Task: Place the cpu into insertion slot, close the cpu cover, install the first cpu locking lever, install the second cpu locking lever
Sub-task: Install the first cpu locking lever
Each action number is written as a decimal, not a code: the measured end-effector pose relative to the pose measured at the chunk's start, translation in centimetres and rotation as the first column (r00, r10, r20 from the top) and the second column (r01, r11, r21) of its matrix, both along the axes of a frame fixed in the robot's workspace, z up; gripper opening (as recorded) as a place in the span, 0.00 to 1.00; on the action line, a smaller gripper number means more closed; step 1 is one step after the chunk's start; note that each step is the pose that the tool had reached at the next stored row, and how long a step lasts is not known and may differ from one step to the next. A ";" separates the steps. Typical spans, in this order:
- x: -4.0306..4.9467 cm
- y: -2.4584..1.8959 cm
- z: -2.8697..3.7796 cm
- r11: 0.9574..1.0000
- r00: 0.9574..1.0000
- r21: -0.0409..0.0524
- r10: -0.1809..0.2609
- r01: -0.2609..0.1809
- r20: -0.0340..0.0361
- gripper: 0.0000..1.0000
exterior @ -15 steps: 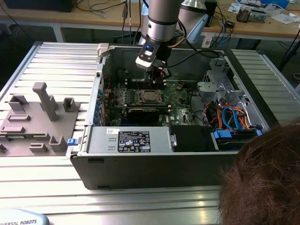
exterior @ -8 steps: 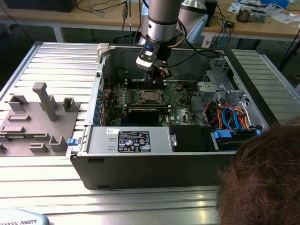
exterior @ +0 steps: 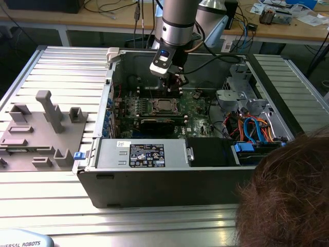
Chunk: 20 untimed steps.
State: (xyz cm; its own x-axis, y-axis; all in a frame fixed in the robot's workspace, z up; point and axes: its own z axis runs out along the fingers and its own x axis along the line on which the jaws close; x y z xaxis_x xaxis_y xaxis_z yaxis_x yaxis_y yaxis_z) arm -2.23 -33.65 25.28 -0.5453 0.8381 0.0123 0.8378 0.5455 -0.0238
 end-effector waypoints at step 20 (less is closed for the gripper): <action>0.00 0.00 0.00 0.999 0.999 0.000 0.043 -0.043 0.000 0.11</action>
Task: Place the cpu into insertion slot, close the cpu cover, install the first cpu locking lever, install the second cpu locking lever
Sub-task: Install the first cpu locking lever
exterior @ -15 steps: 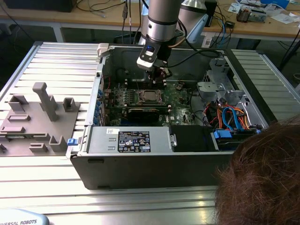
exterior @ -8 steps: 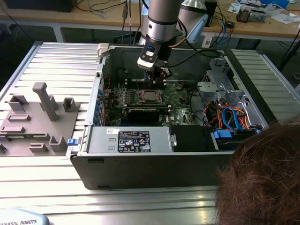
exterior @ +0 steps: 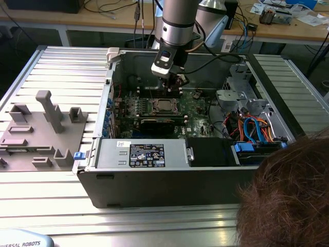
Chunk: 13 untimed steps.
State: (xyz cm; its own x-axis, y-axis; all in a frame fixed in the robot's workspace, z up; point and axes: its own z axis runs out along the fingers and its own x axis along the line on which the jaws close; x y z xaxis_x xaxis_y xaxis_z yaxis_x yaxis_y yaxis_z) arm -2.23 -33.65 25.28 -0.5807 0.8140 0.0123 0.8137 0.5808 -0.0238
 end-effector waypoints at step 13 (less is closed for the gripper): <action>0.00 0.00 0.00 1.000 1.000 0.000 0.031 -0.031 0.000 0.11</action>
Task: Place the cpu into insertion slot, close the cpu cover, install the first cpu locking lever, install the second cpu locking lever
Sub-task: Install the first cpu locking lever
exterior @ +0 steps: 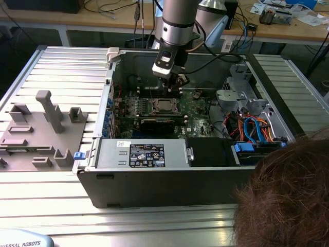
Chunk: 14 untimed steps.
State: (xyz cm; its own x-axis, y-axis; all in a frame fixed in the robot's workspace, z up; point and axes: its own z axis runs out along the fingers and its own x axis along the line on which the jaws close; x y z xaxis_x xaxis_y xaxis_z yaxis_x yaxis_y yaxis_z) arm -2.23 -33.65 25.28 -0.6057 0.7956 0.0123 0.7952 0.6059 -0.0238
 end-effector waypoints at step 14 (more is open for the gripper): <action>0.00 0.00 0.00 0.999 0.999 0.000 0.032 -0.032 0.000 0.11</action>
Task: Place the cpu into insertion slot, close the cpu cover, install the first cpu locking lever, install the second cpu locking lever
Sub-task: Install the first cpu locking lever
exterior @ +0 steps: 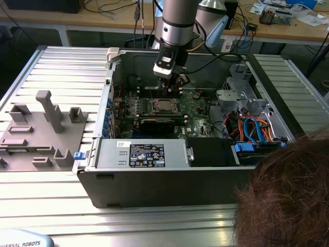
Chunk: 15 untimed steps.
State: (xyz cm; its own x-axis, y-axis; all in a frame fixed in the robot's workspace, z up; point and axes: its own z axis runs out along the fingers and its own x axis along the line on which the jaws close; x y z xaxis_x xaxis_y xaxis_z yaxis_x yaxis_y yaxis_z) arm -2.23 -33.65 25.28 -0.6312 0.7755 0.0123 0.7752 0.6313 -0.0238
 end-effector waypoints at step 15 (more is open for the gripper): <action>0.00 0.00 0.00 0.999 0.999 0.002 0.034 -0.034 0.000 0.11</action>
